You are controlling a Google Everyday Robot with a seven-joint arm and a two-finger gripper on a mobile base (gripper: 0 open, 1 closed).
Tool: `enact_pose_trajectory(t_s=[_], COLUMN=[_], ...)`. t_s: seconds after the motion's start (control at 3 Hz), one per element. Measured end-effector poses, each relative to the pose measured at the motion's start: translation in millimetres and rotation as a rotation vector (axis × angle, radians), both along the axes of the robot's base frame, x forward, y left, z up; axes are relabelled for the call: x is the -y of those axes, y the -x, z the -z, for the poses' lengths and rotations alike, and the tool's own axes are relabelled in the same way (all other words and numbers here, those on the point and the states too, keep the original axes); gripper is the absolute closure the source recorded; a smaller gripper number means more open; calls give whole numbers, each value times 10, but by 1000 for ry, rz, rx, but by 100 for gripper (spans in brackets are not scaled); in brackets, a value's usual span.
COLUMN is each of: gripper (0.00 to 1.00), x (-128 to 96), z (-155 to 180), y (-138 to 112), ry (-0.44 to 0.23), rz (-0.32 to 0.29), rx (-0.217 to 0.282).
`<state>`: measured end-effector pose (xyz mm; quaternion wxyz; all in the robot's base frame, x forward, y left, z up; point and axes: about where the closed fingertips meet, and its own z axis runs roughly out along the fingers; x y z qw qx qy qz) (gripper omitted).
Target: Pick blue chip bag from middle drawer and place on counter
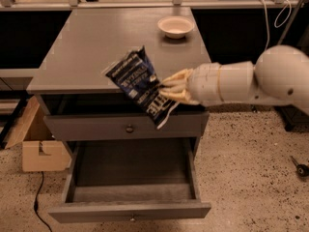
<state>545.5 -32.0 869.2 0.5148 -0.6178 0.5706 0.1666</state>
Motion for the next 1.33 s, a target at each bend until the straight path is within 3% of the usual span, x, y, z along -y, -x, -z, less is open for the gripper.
enact_pose_trajectory(t_s=[0.33, 0.67, 1.0, 1.33], gripper=[100, 100, 100, 100], x=[205, 337, 336, 261], z=[-582, -767, -767, -678], y=[-793, -1362, -1363, -1562], ry=[9, -11, -11, 11], rz=[154, 286, 286, 308], rx=[-12, -93, -93, -147])
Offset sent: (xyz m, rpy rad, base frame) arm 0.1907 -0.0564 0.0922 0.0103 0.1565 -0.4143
